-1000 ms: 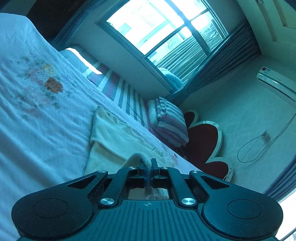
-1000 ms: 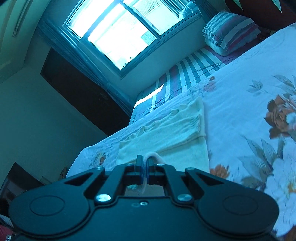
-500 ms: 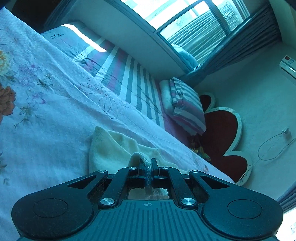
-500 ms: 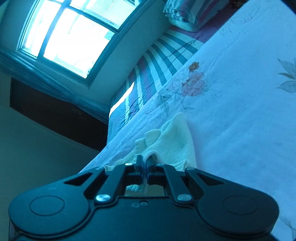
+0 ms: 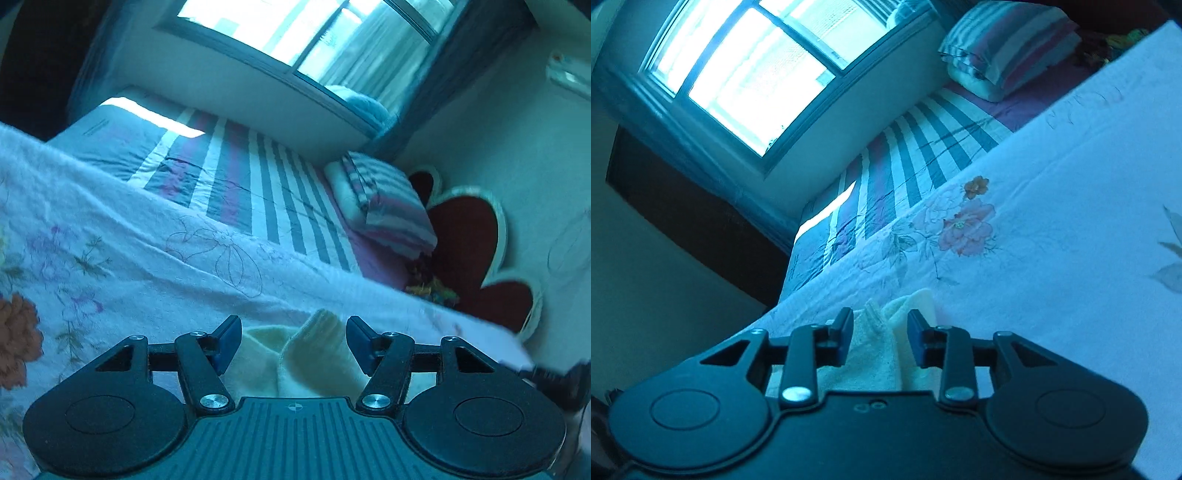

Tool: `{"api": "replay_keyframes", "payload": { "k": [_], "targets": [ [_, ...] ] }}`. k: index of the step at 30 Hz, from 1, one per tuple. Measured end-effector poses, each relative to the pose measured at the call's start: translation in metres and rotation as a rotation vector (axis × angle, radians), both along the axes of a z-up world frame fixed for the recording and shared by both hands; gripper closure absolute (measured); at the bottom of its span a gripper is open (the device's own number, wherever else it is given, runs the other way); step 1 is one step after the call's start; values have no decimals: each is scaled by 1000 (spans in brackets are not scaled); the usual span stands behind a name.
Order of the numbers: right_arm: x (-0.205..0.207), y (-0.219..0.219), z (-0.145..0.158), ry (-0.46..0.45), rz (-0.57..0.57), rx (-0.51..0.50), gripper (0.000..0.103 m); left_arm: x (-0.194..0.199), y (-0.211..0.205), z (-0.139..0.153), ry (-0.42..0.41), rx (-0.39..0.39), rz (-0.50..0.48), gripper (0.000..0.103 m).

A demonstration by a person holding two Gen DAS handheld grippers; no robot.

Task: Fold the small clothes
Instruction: 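Lay the held hem over the collar with both grippers and open them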

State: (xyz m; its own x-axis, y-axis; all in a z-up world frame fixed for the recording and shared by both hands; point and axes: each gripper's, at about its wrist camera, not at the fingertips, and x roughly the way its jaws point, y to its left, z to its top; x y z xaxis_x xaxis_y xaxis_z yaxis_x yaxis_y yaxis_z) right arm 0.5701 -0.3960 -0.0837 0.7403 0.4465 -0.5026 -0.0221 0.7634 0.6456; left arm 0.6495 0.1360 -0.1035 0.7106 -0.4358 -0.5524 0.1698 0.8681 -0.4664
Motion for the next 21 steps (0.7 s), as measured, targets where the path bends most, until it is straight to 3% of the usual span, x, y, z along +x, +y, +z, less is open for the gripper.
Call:
{"api": "replay_keyframes", "payload": {
  "k": [4,8,10,12,13,14,21],
  "targets": [
    [20,20,4,-22,66,-90,69,14,-27,10,-42,209,-129,42],
    [41,43,-2,-8,127,-176,69,27,-44,11,-26,273,-214,44],
    [44,51,-5,-5,147,-217,68,34,-46,7,10,272,-225,76],
    [43,58,-6,-13,166,-257,67,33,-43,5,9,246,-221,87],
    [42,60,-7,-20,172,-277,77,32,-43,1,7,228,-225,99],
    [42,62,-7,-20,180,-300,97,30,-41,-1,4,213,-224,100],
    [27,57,11,-125,156,-319,98,9,-21,-2,-89,112,-146,101]
  ]
}}
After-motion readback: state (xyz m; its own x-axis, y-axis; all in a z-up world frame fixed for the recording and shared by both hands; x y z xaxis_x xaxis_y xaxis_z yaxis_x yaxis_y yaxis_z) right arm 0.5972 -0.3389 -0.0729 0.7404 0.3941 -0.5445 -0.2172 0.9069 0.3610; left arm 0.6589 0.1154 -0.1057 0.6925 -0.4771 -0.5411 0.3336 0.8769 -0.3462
